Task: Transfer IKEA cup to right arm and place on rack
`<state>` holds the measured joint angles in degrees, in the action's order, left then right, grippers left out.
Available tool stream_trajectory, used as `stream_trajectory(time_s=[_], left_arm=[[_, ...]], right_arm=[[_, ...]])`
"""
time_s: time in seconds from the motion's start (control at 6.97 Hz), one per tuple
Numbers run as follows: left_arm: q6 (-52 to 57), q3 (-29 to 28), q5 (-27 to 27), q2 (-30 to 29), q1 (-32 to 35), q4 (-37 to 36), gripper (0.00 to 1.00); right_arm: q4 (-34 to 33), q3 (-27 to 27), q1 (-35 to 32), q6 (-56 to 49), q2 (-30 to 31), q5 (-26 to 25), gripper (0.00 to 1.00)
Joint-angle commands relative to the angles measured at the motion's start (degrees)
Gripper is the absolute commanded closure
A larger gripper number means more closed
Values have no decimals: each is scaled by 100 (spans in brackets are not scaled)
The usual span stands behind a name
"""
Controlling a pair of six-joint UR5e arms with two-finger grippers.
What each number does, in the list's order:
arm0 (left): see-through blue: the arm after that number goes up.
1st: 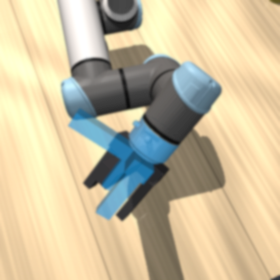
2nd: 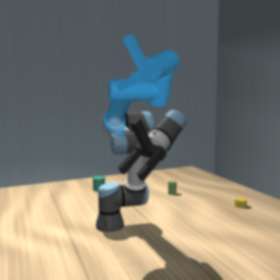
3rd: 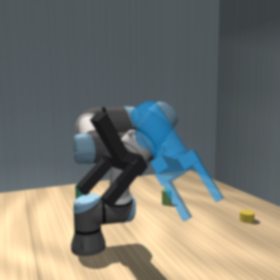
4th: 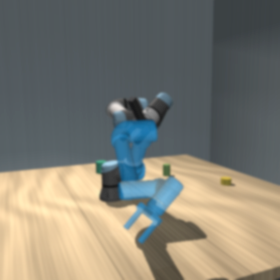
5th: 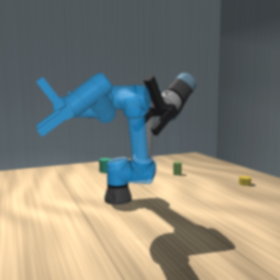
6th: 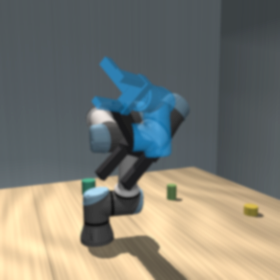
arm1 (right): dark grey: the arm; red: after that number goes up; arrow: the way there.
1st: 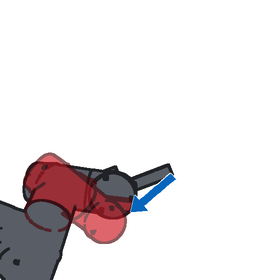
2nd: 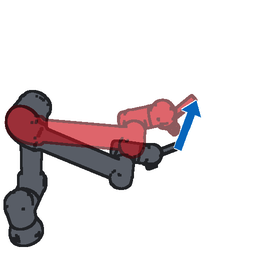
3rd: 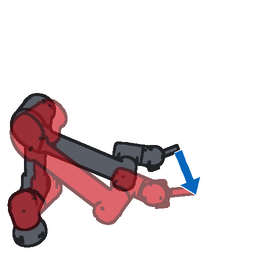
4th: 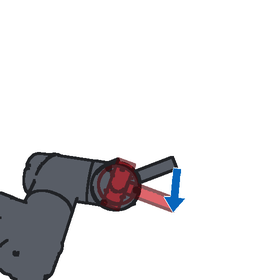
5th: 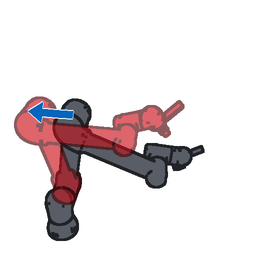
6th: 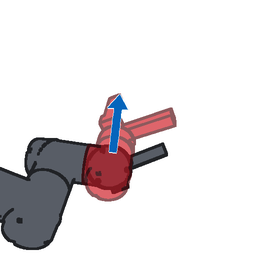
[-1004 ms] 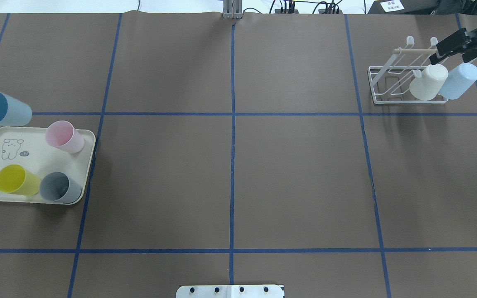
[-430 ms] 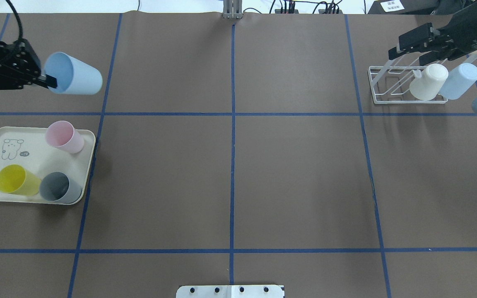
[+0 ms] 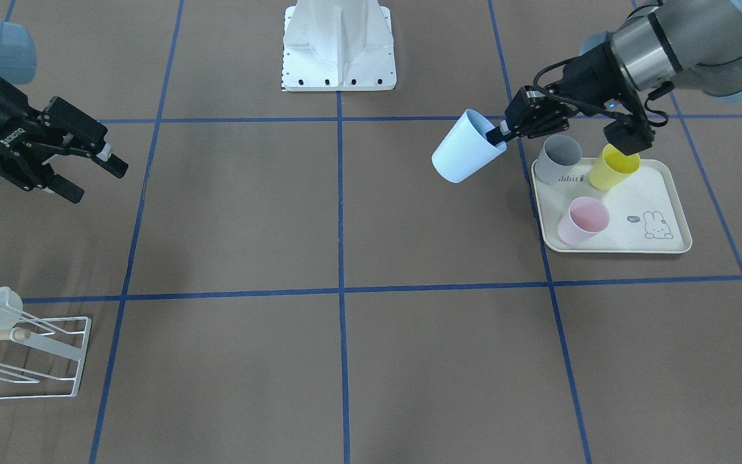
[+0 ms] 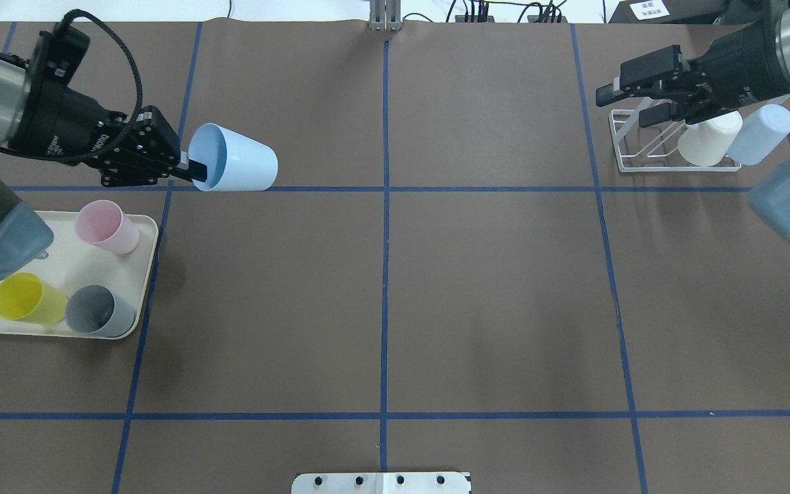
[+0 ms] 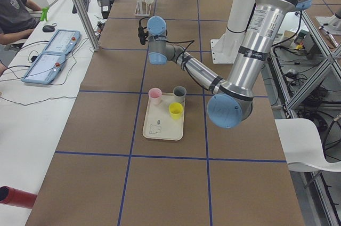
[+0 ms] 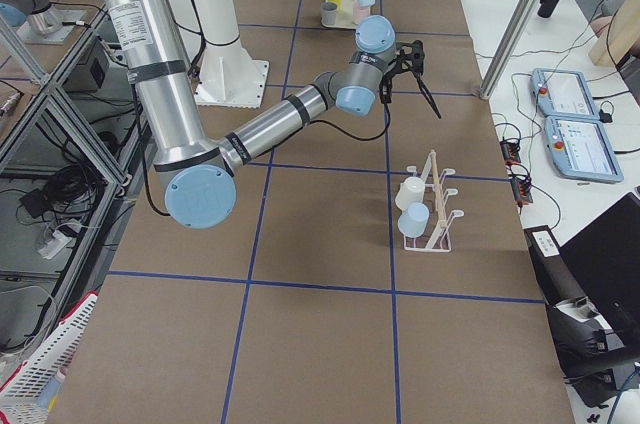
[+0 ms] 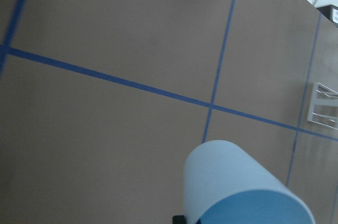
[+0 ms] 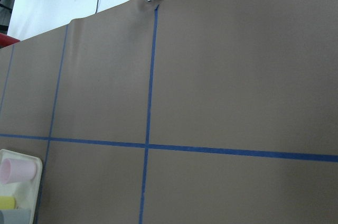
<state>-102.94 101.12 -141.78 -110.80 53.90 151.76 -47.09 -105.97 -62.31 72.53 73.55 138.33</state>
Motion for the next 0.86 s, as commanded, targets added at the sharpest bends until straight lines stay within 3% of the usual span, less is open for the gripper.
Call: stream_trajectory(time_s=[0.0,0.43,0.57,0.72], left_arm=[[-1564,-154,1213,-318,-857,1831,100],[-3069,-180,1967,-495,-1126,2873,100],[-3352,-181,2292,-530,-1318,3138,100],[-3564,-181,2426,-530,-1399,3340,100]], right_arm=[[942,-11,288,776,-60,72,2],[2716,33,657,2786,-393,-42,2],[3488,33,937,3628,-507,-452,2],[4340,76,1471,4098,-509,-1300,2]])
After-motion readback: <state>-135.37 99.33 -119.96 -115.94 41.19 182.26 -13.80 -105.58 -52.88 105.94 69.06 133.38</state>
